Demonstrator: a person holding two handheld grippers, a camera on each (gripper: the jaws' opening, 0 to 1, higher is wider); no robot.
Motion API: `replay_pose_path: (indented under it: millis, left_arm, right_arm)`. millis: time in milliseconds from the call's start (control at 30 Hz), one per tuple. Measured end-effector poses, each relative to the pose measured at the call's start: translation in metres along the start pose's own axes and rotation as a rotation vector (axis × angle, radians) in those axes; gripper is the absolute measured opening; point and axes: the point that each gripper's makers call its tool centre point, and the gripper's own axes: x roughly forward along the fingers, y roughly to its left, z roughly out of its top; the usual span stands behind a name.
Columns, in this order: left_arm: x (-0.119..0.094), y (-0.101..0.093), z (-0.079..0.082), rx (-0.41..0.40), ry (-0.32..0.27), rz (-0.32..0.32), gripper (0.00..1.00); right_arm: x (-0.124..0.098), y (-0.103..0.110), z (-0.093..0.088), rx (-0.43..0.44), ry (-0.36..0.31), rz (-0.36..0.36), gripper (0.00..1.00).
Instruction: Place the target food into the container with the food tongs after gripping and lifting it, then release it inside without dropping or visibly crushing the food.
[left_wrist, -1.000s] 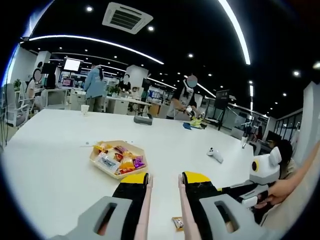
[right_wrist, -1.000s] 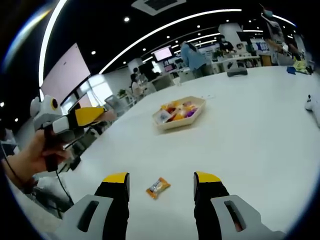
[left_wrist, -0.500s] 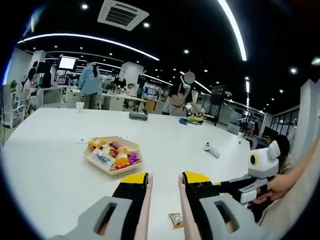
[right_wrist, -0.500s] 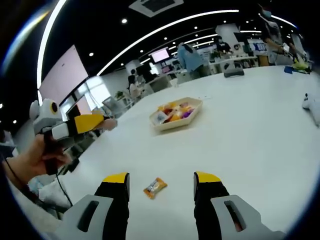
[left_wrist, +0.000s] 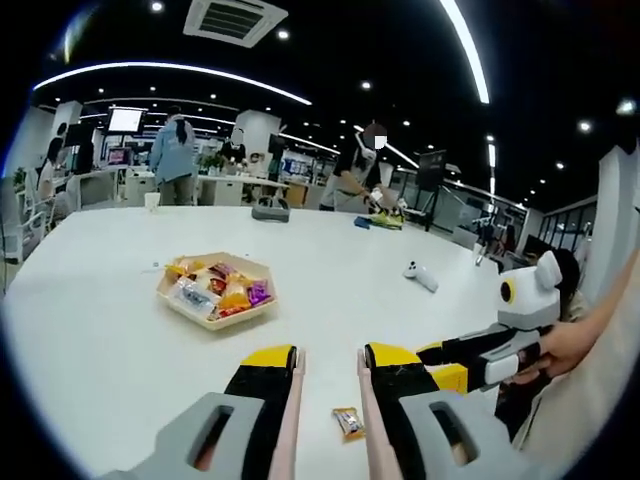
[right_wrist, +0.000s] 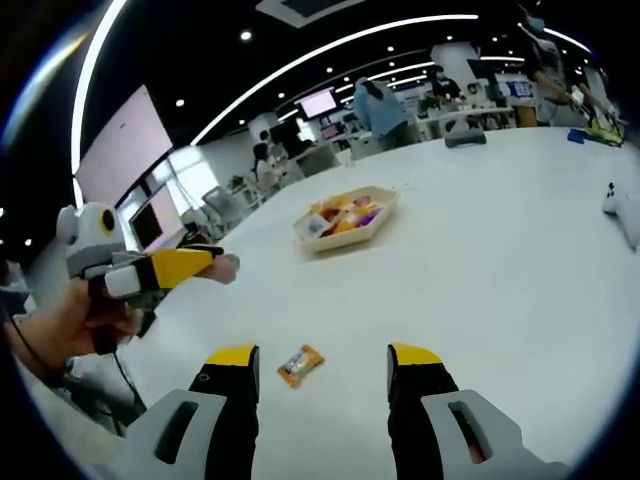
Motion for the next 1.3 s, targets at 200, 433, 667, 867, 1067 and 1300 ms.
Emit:
replay_pose_path:
  millis: [200,433,667,867,1067,1300]
  left_arm:
    - [0.004,-0.004,-0.004,-0.020,0.013,-0.005,0.26]
    - [0.006,-0.005,-0.009,-0.013,0.018,0.000,0.26]
    - [0.006,-0.006,-0.015,-0.016,0.022,0.021,0.26]
    - [0.006,-0.008,-0.022,-0.018,0.031,0.045,0.26]
    - [0.004,-0.001,-0.028,-0.041,0.026,0.087,0.26]
    - [0.001,0.000,-0.038,-0.058,0.036,0.126,0.26]
  right_arm:
    - [-0.004,-0.004,-0.002,0.012,0.003,-0.009,0.51]
    - [-0.006,-0.003,0.000,0.015,-0.006,-0.005,0.51]
    - [-0.009,-0.004,-0.001,0.016,-0.011,-0.014,0.51]
    - [-0.010,-0.002,-0.003,0.007,-0.001,-0.012,0.51]
    - [-0.008,-0.002,-0.003,0.004,0.003,-0.009,0.51]
    - [-0.007,0.002,-0.003,-0.009,0.005,0.002,0.51]
